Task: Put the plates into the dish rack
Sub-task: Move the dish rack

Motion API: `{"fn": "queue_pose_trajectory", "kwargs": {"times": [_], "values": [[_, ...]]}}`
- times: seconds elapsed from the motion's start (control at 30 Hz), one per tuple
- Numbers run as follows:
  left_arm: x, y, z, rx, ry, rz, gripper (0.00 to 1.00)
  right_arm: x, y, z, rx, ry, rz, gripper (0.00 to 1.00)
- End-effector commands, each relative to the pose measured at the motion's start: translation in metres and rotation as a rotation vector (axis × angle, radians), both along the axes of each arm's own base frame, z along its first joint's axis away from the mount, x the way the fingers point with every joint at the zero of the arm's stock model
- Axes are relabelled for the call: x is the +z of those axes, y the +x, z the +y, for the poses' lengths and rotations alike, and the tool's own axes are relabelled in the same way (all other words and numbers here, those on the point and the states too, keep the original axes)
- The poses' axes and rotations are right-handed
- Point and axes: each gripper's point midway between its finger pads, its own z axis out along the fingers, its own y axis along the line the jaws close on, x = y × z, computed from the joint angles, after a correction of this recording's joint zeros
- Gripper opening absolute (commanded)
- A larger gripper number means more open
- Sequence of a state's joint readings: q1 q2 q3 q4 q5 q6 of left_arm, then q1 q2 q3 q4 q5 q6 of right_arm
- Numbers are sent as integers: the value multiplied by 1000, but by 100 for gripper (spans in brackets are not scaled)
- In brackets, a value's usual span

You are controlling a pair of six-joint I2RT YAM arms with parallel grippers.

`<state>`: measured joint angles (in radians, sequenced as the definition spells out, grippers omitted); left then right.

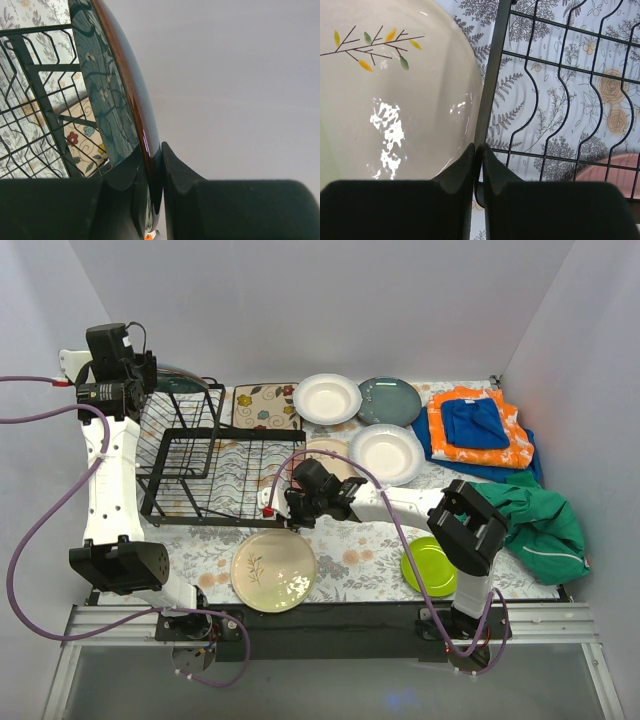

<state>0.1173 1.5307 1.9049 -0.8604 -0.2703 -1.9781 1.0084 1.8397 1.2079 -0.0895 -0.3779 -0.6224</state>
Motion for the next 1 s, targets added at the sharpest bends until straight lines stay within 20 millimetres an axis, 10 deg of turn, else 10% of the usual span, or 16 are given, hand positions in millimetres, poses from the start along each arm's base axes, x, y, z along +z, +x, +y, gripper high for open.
{"fn": "queue_pose_trajectory", "kwargs": {"times": [0.0,0.97], "values": [[126,-11,8,227,-680,-587,0,14,-40,14,114,29,94,13],[120,5,3,195,-670,-558,0,21,-69,42,197,79,90,15]]}}
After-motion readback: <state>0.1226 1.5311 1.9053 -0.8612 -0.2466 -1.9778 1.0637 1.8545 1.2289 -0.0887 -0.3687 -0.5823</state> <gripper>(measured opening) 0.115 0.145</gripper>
